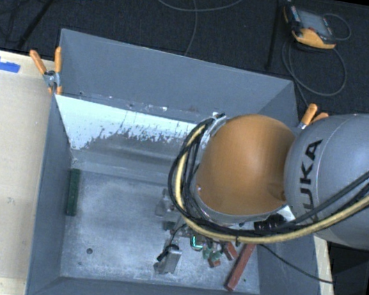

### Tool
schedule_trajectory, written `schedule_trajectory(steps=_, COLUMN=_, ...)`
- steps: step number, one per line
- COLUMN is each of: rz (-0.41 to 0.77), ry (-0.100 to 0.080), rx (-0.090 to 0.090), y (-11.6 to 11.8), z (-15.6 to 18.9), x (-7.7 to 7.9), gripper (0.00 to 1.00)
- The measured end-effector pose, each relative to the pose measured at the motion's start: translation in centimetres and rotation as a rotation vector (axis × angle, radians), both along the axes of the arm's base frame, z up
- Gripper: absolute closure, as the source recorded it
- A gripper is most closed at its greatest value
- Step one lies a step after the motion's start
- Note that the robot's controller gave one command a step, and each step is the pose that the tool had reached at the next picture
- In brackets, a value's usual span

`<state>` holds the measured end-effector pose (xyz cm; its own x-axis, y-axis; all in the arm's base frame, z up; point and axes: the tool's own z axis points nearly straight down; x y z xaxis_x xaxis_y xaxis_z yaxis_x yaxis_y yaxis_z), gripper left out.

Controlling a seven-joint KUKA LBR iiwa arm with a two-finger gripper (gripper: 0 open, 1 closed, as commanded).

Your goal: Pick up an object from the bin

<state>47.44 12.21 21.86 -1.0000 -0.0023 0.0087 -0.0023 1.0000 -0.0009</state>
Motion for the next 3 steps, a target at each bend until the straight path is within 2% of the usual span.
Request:
schedule_trajectory(steps=1, rz=0.293, ry=-0.009, rx=0.001, y=-8.3, z=-5.0, x=9.6, gripper=0.0)
schedule_trajectory(steps=2, rz=0.421, ry=-0.002, rx=0.005, y=-8.8, z=-14.6, x=11.0, gripper=0.0)
schedule_trajectory(steps=3, rz=0.473, ry=-0.009, rx=0.004, y=-9.9, z=-14.9, x=11.7, gripper=0.0)
